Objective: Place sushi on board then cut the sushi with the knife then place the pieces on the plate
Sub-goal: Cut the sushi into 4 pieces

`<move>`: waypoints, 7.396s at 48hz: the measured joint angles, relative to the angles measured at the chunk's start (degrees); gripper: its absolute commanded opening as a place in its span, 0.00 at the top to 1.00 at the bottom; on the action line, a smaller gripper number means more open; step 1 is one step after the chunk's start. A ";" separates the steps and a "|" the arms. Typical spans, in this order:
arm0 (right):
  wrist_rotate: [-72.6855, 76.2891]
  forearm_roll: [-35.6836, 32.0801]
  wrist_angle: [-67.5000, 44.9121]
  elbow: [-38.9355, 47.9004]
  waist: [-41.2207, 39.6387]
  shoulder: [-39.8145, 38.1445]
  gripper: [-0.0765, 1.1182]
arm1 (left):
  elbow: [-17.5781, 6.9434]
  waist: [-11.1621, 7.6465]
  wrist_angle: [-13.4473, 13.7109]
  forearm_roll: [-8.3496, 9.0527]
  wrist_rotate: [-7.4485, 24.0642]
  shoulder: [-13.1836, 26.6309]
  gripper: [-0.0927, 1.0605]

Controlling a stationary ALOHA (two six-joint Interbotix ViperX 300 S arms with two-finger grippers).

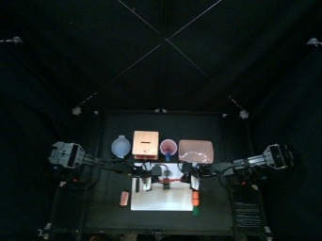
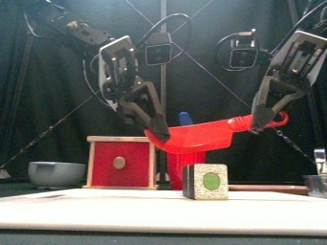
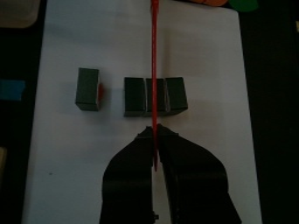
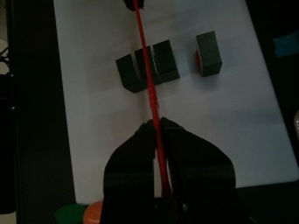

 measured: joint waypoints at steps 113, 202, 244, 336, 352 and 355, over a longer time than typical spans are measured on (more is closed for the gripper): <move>0.00 -0.53 -0.70 -0.26 -0.26 3.60 0.68 | -0.18 0.97 0.26 1.93 0.18 2.02 0.58; 0.09 4.66 3.16 -3.60 5.27 2.64 0.68 | -0.53 -2.02 4.66 -2.02 0.00 -1.14 0.58; 0.09 7.12 3.16 -2.90 7.56 5.89 0.68 | -1.67 -3.78 1.85 -5.19 0.09 2.72 0.58; 0.35 4.66 15.03 -0.88 4.92 -11.43 0.68 | -2.99 -0.53 -2.11 4.92 0.26 -0.97 0.28; 0.44 8.00 20.39 7.21 2.72 -26.19 0.68 | -3.16 1.76 -2.90 8.00 0.26 -1.41 0.23; 0.53 9.14 22.68 8.61 2.02 -28.48 0.68 | -3.16 2.02 -3.25 8.17 0.26 -1.41 0.23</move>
